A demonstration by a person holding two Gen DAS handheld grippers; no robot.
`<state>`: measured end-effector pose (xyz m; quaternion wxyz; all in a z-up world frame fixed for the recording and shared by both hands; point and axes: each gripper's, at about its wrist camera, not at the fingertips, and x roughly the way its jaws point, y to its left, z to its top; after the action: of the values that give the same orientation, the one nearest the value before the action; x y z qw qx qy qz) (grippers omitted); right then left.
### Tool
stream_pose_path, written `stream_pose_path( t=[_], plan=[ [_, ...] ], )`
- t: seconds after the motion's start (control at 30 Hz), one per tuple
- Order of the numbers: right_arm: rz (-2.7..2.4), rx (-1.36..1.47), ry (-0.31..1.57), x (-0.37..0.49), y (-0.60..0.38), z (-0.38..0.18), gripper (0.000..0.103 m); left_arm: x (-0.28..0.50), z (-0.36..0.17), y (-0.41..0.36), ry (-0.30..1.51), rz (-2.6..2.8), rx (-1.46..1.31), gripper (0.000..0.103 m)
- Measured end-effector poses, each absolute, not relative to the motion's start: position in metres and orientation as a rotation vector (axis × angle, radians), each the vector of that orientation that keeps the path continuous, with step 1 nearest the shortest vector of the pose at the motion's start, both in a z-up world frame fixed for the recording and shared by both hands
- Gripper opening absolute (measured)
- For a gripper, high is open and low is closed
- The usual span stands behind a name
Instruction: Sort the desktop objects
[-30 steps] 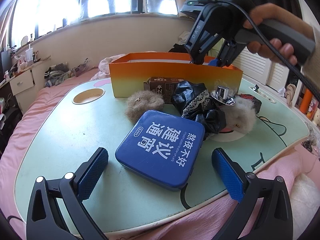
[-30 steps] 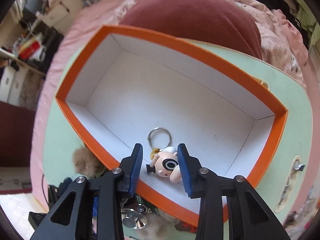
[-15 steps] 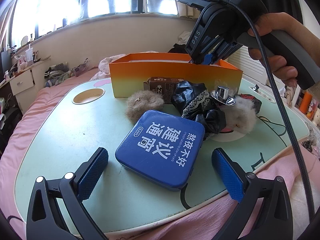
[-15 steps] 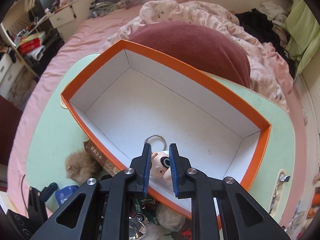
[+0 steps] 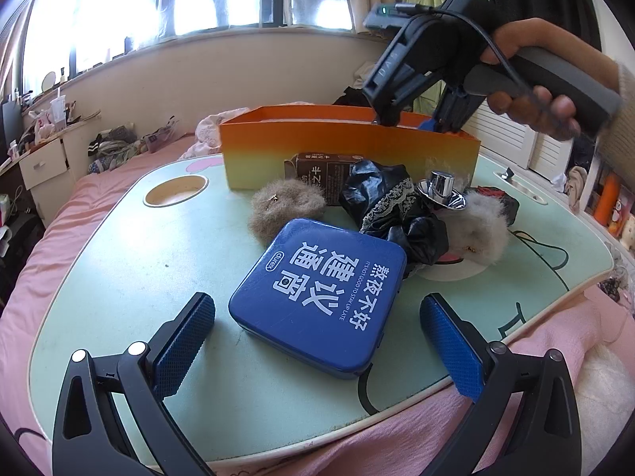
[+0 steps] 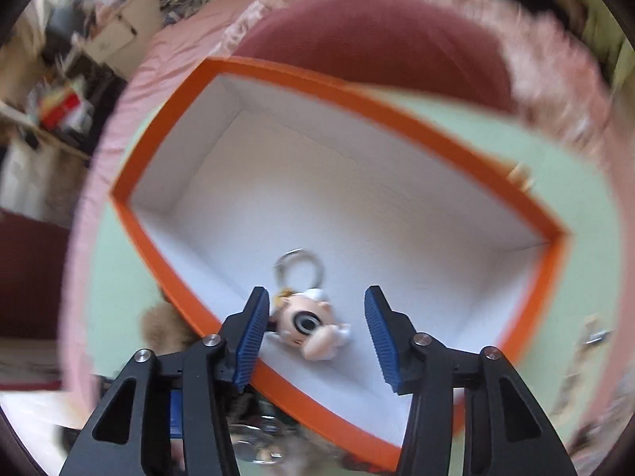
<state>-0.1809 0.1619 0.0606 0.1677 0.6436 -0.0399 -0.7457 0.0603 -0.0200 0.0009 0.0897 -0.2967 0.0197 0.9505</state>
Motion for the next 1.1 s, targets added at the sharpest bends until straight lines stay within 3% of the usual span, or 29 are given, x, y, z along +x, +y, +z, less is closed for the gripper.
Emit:
stream_pose_path(
  t=[0.07, 0.37, 0.7, 0.83, 1.1],
  plan=[
    [-2.084, 1.831, -0.219, -0.187, 0.168, 0.056, 0.044, 0.06, 0.001, -0.02, 0.056, 2.826, -0.883, 0.103],
    [-2.07, 1.734, -0.314, -0.185, 0.173, 0.057, 0.035, 0.061, 0.001, -0.02, 0.056, 2.826, -0.883, 0.103],
    [-2.14, 1.699, -0.507, -0.2, 0.176, 0.052, 0.035, 0.06, 0.001, -0.021, 0.056, 2.827, -0.88, 0.103],
    [-2.126, 1.621, -0.682, -0.209, 0.193, 0.063, 0.035, 0.061, 0.0, -0.02, 0.056, 2.827, -0.878, 0.103],
    [-2.137, 1.442, -0.758, -0.19, 0.213, 0.11, 0.035, 0.061, 0.0, -0.02, 0.055, 2.827, -0.878, 0.103]
  ],
)
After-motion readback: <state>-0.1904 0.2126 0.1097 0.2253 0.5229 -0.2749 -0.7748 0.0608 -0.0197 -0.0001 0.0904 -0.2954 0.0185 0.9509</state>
